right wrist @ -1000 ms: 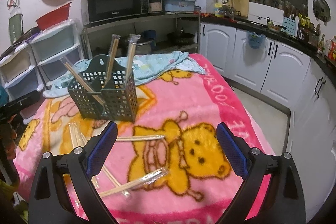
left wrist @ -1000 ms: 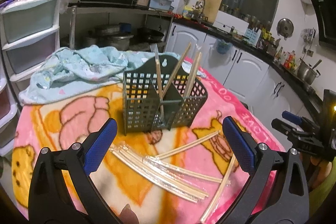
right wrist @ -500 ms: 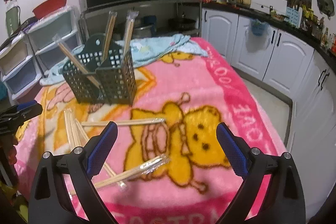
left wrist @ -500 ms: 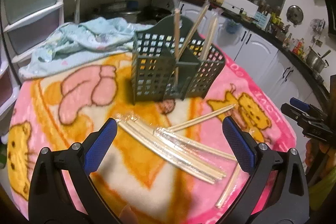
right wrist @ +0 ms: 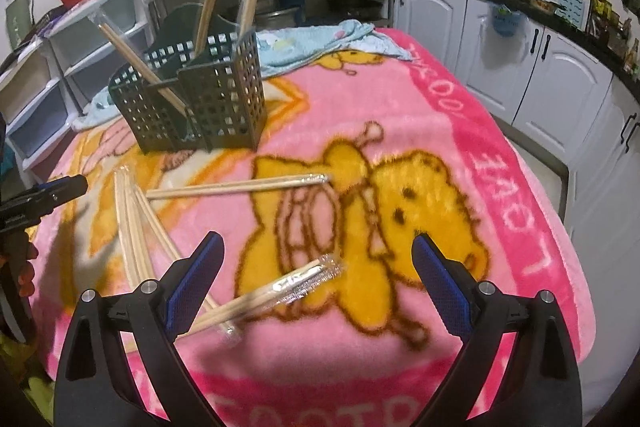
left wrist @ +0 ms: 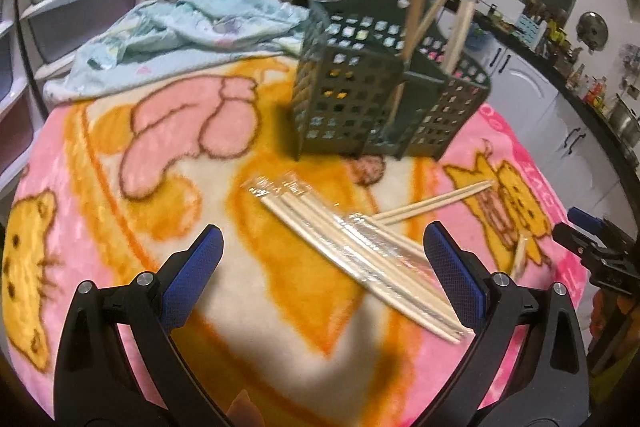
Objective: Organize utensils
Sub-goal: 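Move the left tool down to a wrapped chopstick while the right tool approaches another, then close the left tool on a wrapped chopstick while the right tool grasps another wrapped chopstick, then lift the left tool's chopstick toward the green caddy while the right tool carries its chopstick there, then lower the left tool's chopstick upright into the caddy while the right tool lowers its chopstick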
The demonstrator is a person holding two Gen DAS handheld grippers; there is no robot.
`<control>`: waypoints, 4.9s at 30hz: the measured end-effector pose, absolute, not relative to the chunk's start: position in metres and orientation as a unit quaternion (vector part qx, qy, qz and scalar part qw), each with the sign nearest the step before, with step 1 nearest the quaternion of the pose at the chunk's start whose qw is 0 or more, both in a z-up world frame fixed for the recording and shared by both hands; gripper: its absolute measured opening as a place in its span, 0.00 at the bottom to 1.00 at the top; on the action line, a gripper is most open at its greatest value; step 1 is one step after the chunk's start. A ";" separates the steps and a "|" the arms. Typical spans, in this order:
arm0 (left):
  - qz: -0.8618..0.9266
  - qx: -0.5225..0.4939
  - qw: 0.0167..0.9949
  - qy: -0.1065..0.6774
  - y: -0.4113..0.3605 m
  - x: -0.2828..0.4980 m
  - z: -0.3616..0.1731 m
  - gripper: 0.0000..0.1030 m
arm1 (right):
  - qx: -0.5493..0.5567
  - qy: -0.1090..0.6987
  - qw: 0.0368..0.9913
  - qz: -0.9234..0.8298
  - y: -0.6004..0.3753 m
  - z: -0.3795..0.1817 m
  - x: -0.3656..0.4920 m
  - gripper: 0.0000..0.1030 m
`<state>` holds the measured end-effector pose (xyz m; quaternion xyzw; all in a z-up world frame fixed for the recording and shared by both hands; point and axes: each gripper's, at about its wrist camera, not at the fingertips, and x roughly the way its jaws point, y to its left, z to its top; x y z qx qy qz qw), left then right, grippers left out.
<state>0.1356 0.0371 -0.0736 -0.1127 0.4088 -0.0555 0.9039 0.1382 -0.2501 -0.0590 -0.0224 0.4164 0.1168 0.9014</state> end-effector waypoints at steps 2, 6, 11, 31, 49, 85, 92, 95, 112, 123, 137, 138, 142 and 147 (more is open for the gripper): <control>-0.052 -0.127 0.899 0.415 0.044 0.139 -0.079 0.90 | -0.022 0.420 0.900 0.116 -0.251 -0.062 0.139 0.89; -0.042 -0.149 0.895 0.419 0.057 0.144 -0.087 0.90 | -0.023 0.428 0.896 0.115 -0.250 -0.069 0.141 0.89; -0.032 -0.179 0.888 0.422 0.072 0.154 -0.095 0.74 | -0.027 0.433 0.893 0.115 -0.248 -0.074 0.142 0.87; -0.051 -0.301 0.844 0.440 0.103 0.194 -0.117 0.17 | -0.021 0.462 0.880 0.109 -0.253 -0.090 0.153 0.73; -0.044 -0.291 0.850 0.437 0.113 0.195 -0.119 0.03 | 0.045 0.499 0.857 0.118 -0.267 -0.112 0.168 0.21; -0.037 -0.278 0.879 0.387 0.139 0.155 -0.083 0.01 | 0.048 0.454 0.878 0.144 -0.266 -0.073 0.135 0.04; -0.068 -0.270 0.891 0.359 0.128 0.142 -0.052 0.01 | 0.016 0.386 0.908 0.162 -0.248 -0.031 0.127 0.04; -0.081 -0.262 0.898 0.344 0.120 0.139 -0.035 0.01 | -0.001 0.358 0.919 0.164 -0.244 -0.013 0.121 0.04; -0.169 -0.203 0.918 0.297 0.051 0.133 0.035 0.01 | -0.012 0.276 0.943 0.185 -0.240 0.050 0.107 0.04; -0.197 -0.173 0.925 0.274 0.024 0.130 0.061 0.01 | -0.031 0.217 0.950 0.223 -0.227 0.094 0.105 0.04; -0.224 -0.154 0.936 0.225 0.003 0.127 0.101 0.00 | -0.025 0.183 0.956 0.228 -0.228 0.119 0.108 0.04; -0.226 -0.153 0.936 0.223 0.002 0.128 0.103 0.00 | -0.025 0.181 0.956 0.228 -0.228 0.120 0.109 0.04; -0.236 -0.144 0.938 0.210 -0.005 0.129 0.115 0.00 | -0.022 0.172 0.958 0.228 -0.228 0.126 0.110 0.04; -0.243 -0.138 0.940 0.194 -0.012 0.134 0.128 0.00 | -0.016 0.158 0.960 0.229 -0.227 0.137 0.114 0.04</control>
